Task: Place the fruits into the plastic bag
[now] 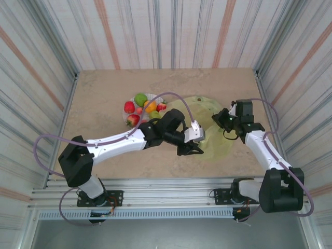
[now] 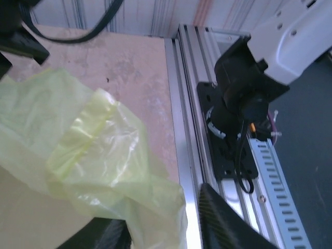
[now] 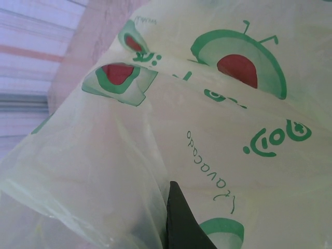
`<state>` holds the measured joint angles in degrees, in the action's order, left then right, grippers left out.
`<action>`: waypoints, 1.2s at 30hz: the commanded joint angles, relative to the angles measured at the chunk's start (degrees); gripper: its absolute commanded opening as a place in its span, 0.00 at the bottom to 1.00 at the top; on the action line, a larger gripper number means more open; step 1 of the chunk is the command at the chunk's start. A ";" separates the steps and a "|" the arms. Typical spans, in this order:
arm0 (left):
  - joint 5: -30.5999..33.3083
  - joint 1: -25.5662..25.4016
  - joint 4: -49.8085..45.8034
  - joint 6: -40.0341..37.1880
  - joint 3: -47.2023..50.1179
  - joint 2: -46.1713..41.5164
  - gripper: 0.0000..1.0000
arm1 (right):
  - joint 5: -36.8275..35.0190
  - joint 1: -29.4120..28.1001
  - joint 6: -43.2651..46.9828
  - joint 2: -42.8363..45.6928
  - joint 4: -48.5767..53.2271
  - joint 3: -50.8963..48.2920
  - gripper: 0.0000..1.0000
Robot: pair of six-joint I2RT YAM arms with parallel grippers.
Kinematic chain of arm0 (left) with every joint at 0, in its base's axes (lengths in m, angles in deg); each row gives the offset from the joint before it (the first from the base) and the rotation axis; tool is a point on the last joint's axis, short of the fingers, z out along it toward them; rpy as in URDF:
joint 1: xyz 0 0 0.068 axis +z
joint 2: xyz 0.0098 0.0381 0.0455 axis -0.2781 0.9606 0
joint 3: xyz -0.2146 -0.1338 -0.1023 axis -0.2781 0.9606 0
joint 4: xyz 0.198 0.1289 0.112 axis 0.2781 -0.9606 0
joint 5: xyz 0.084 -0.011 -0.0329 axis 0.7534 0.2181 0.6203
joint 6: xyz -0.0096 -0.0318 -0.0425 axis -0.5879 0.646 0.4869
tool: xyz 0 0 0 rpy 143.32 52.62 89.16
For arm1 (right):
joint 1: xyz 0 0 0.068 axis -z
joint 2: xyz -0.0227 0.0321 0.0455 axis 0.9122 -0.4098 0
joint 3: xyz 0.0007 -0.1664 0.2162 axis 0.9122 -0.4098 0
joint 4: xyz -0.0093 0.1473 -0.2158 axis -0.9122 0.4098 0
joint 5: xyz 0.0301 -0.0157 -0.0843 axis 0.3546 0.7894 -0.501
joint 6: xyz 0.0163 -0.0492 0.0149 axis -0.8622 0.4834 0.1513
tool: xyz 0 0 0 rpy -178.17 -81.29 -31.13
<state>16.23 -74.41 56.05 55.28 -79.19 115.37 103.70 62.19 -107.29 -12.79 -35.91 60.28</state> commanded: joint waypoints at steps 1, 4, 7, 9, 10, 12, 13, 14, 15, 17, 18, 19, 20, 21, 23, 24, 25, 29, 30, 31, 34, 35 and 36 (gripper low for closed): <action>-0.84 -0.41 -3.24 -2.64 -1.25 0.06 0.49 | -1.53 0.09 0.39 1.06 0.81 0.44 0.00; -0.42 0.90 -0.02 -0.40 1.03 -2.89 0.69 | -0.62 0.14 6.01 1.19 4.05 1.56 0.00; -2.69 3.73 3.12 3.27 3.86 -6.80 0.79 | 1.67 0.66 11.23 1.16 7.33 2.71 0.00; -3.99 5.59 5.44 5.88 6.15 -9.73 0.85 | 4.13 1.35 13.35 0.44 8.87 3.40 0.00; -4.40 6.47 6.59 7.19 7.23 -11.30 0.87 | 5.28 1.87 14.10 -0.01 9.53 3.76 0.00; -4.93 8.11 8.23 9.65 9.33 -14.33 0.90 | 7.32 2.55 14.90 -0.88 10.18 4.25 0.00; -4.90 9.17 9.08 11.07 10.43 -15.95 0.90 | 8.02 2.83 14.93 -1.24 10.25 4.54 0.00; -3.95 10.20 10.04 12.82 11.60 -17.68 0.90 | 8.51 2.91 14.98 -1.37 10.22 4.71 0.00; -2.32 11.26 10.75 14.61 12.52 -19.00 0.90 | 8.79 3.01 14.91 -1.61 10.22 4.92 0.00; 4.12 14.45 10.82 19.64 14.23 -21.98 0.90 | 9.04 3.14 14.51 -1.94 10.15 5.46 0.00; 7.70 16.26 9.91 22.18 14.72 -23.05 0.91 | 9.13 3.10 14.18 -2.02 9.92 5.53 0.00; 12.35 18.42 7.86 24.93 15.04 -24.07 0.91 | 9.32 3.11 13.73 -2.08 9.35 5.53 0.00; 17.48 20.61 4.91 27.49 15.11 -24.87 0.92 | 9.42 3.17 13.22 -2.27 8.82 5.44 0.00; 21.67 22.24 1.79 29.52 15.11 -25.35 0.93 | 9.54 3.14 12.98 -2.36 8.51 5.48 0.00; 28.93 26.52 -3.67 32.34 15.84 -25.64 0.95 | 9.81 3.02 12.61 -2.54 7.84 5.41 0.00; 30.01 28.45 -5.62 32.98 16.08 -25.32 0.95 | 9.80 3.15 12.52 -2.63 7.61 5.35 0.00; 30.18 30.78 -7.79 33.62 16.09 -24.49 0.95 | 9.80 3.08 12.52 -2.73 7.34 5.25 0.00; 29.49 35.49 -13.01 36.50 15.56 -20.21 0.93 | 9.61 3.15 13.00 -2.76 7.18 5.14 0.00; 28.91 35.49 -13.51 36.77 15.32 -18.92 0.93 | 9.55 3.16 13.13 -2.89 7.22 5.14 0.00; 27.89 35.43 -13.75 37.22 15.16 -17.57 0.92 | 9.47 3.24 13.22 -2.90 7.11 5.11 0.00; 26.35 35.02 -13.24 39.08 15.42 -13.30 0.90 | 9.63 3.31 13.40 -3.18 6.77 5.14 0.00; 26.55 34.82 -13.24 39.29 15.29 -12.05 0.89 | 9.76 3.33 13.40 -3.27 6.64 5.09 0.00; 26.98 34.58 -13.24 39.42 15.30 -10.59 0.89 | 9.83 3.37 13.40 -3.29 6.54 5.14 0.00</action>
<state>42.74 -39.22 45.18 92.08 -64.18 102.61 112.64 65.10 -94.73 -15.56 -29.02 63.98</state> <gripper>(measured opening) 0.891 0.043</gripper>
